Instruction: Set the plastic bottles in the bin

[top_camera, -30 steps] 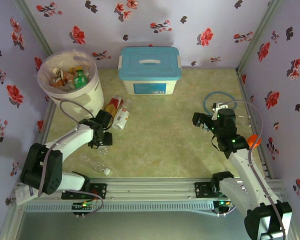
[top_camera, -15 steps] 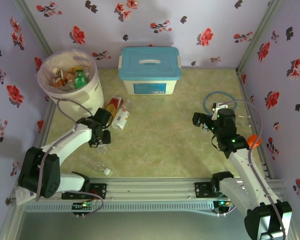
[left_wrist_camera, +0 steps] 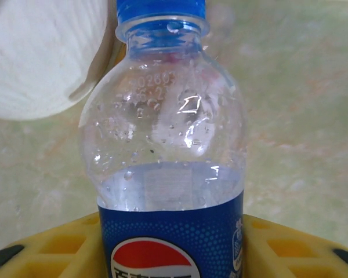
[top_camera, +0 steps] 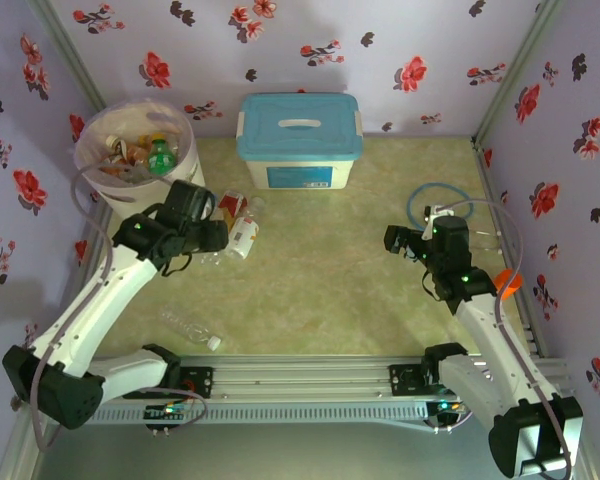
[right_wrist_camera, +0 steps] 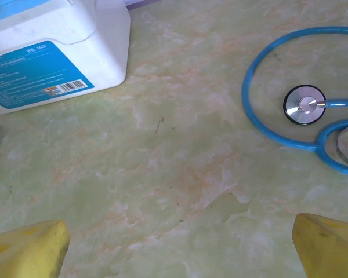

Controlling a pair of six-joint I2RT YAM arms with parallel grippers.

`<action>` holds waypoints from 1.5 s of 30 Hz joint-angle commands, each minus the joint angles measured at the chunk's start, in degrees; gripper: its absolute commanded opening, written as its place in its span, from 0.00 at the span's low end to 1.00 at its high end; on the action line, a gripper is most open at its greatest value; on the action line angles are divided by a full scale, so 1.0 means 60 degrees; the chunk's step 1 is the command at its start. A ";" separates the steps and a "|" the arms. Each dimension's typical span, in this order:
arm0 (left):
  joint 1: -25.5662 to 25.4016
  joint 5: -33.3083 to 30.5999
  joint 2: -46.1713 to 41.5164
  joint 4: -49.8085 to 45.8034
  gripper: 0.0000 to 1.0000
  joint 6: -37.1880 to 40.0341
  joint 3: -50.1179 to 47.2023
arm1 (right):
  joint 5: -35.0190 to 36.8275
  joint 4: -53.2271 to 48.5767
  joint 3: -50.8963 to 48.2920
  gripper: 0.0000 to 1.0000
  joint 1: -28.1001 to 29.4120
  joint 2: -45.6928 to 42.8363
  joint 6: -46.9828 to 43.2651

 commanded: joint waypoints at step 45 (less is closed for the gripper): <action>0.6067 0.2178 0.8225 -0.1319 0.32 0.4682 0.9506 | 0.0572 -0.0311 0.0227 0.99 -0.0070 -0.0281 -0.0482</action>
